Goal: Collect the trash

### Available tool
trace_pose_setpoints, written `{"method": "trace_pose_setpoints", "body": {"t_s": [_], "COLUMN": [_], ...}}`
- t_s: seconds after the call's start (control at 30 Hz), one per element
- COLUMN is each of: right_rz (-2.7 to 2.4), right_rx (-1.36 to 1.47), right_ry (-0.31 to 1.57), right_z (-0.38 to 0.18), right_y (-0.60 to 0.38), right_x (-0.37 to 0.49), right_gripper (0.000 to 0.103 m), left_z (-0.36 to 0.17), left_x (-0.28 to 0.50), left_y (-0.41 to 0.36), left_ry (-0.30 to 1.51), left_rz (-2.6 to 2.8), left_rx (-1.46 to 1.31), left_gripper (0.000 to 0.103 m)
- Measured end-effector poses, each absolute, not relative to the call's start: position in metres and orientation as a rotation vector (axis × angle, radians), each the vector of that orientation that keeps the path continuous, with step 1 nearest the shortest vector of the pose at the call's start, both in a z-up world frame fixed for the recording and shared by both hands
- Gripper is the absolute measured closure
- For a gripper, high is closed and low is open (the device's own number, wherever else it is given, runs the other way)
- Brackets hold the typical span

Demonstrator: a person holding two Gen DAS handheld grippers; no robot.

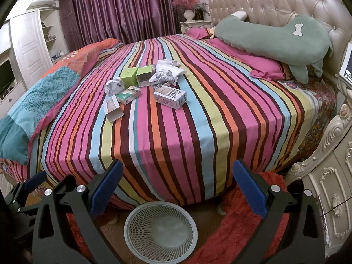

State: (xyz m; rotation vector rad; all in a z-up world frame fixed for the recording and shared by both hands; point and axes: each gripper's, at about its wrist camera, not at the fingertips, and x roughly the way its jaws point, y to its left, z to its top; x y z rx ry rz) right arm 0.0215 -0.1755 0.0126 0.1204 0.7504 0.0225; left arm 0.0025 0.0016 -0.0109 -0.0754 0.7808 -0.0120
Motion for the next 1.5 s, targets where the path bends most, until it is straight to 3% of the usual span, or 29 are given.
{"method": "trace_pose_setpoints", "body": {"t_s": [1.5], "right_rz": [0.06], "right_rx": [0.071], "right_ry": [0.829], "right_z": [-0.014], "right_y": [-0.166], "right_x": [0.062], "right_gripper": [0.008], "left_z": [-0.044], "left_x": [0.056], "left_y": [0.024], "left_ry": [0.886], "left_rz": [0.026], "left_rx": [-0.147], "left_gripper": [0.006]}}
